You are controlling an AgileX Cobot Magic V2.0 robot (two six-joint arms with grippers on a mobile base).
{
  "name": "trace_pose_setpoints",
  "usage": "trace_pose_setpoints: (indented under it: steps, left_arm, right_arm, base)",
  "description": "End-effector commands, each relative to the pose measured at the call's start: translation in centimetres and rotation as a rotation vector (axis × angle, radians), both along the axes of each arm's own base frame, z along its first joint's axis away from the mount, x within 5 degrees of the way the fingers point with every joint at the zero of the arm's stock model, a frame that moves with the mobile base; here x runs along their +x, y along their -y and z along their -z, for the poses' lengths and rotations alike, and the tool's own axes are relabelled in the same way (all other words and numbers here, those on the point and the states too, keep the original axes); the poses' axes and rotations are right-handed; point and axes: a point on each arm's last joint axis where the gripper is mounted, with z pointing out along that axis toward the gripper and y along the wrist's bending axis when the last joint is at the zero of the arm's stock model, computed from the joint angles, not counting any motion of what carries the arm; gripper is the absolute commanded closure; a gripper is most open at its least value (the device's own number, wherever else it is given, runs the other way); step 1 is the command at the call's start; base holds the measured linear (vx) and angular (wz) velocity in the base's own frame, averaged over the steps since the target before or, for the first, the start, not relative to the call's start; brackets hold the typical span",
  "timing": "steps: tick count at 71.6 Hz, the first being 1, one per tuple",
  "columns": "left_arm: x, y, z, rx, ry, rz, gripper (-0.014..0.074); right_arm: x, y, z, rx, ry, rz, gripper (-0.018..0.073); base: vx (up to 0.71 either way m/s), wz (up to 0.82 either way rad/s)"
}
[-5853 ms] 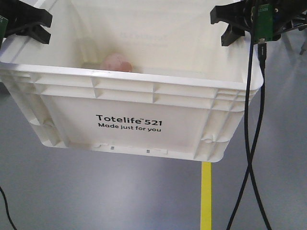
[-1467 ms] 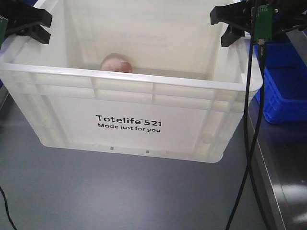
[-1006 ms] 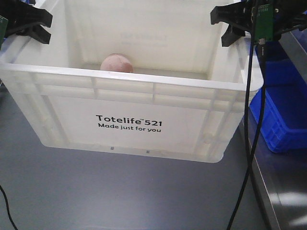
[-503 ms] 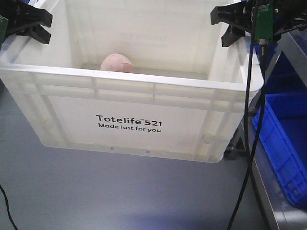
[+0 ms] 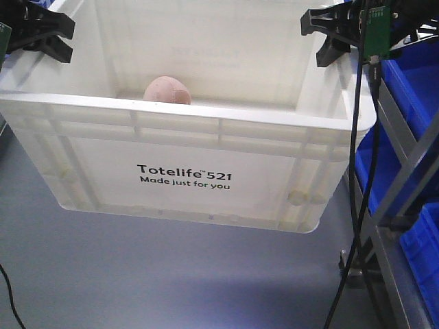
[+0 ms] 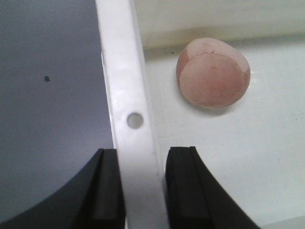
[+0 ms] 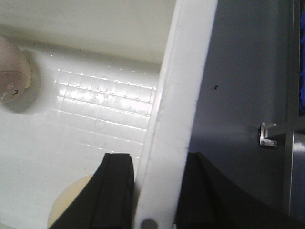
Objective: Place moving items into box and shelve
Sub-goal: 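Keep gripping the tote rims with both grippers while driving toward the blue-bin shelves, then hold the tote steady with both grippers as the base aligns with the shelf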
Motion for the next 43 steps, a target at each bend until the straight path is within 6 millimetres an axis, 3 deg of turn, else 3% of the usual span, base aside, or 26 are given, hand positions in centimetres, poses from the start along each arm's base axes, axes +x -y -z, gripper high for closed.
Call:
trace_pose_setpoints:
  steps: [1, 43]
  left_arm:
    - [-1.31, 1.27, -4.1, -0.162, 0.193, 0.022, 0.0613]
    - [-1.31, 1.27, -4.1, -0.162, 0.194, 0.022, 0.0613]
  right_arm:
    - [-1.04, -0.85, -3.84, 0.142, 0.186, -0.043, 0.0571]
    - [-1.03, -0.83, -3.84, 0.139, 0.186, -0.043, 0.0571]
  base:
    - [0.49, 0.1]
    - [0.48, 0.06]
